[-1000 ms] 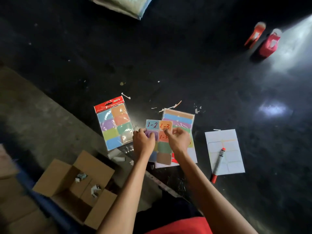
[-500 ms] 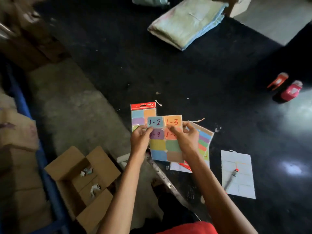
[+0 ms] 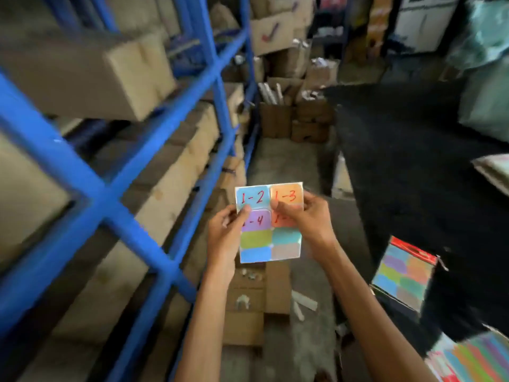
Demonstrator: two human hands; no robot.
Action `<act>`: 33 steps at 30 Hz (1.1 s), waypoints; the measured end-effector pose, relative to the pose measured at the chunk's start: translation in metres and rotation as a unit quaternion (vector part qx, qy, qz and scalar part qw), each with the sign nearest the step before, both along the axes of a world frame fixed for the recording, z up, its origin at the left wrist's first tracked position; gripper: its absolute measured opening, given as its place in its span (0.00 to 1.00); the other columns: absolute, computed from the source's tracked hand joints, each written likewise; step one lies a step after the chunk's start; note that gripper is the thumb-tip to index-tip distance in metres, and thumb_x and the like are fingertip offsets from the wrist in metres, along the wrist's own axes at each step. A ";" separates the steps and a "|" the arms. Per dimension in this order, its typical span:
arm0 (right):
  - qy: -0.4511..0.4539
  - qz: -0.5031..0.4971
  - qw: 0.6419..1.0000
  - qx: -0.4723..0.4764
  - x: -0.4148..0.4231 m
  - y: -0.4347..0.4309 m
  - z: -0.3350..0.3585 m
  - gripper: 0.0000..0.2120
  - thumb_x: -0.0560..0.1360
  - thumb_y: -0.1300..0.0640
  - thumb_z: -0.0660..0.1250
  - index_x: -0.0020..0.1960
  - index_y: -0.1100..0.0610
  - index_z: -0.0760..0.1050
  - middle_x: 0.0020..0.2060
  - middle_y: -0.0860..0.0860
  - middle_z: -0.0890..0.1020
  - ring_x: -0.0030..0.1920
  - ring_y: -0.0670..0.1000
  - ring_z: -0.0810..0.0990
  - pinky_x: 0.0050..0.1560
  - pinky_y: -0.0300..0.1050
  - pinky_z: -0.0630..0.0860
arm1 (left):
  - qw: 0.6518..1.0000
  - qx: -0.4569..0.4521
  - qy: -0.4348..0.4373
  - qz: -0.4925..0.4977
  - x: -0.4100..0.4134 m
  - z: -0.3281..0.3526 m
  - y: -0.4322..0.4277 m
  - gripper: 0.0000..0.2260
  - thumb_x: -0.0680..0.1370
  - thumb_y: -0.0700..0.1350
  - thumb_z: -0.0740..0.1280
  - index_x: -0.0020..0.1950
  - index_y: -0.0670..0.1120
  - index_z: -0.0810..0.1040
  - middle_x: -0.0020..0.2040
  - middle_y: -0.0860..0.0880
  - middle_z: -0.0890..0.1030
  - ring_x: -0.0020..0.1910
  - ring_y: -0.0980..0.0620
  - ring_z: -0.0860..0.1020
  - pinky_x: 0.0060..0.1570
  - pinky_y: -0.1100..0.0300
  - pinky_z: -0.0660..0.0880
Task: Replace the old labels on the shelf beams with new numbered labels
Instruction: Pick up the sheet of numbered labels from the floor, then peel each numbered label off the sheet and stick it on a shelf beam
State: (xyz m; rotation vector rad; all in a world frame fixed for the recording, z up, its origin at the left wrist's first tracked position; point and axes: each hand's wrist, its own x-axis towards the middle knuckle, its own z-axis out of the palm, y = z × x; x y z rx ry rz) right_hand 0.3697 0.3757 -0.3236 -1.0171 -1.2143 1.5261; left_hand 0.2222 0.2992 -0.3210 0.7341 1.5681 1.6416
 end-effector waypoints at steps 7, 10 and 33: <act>0.055 0.209 0.976 0.039 -0.187 -0.075 0.060 0.08 0.68 0.63 0.80 0.46 0.58 0.86 0.43 0.53 0.89 0.38 0.49 0.86 0.39 0.42 0.83 | 0.976 0.048 0.028 0.209 -0.131 0.057 -0.139 0.08 0.80 0.44 0.72 0.50 0.39 0.84 0.45 0.43 0.88 0.40 0.50 0.84 0.42 0.55 0.83; 0.070 0.301 0.949 0.055 -0.247 -0.120 0.084 0.08 0.66 0.60 0.82 0.43 0.54 0.87 0.42 0.52 0.89 0.39 0.49 0.88 0.36 0.42 0.82 | 0.951 0.064 0.049 0.298 -0.165 0.079 -0.200 0.08 0.80 0.45 0.71 0.52 0.41 0.86 0.49 0.41 0.89 0.43 0.47 0.85 0.47 0.49 0.82; 0.216 0.422 0.826 0.304 -0.346 -0.240 0.180 0.29 0.72 0.56 0.79 0.69 0.46 0.73 0.60 0.44 0.82 0.57 0.44 0.83 0.49 0.34 0.81 | 0.805 0.096 0.135 0.570 -0.171 0.160 -0.324 0.07 0.76 0.50 0.75 0.52 0.49 0.87 0.44 0.51 0.89 0.41 0.50 0.88 0.34 0.62 0.82</act>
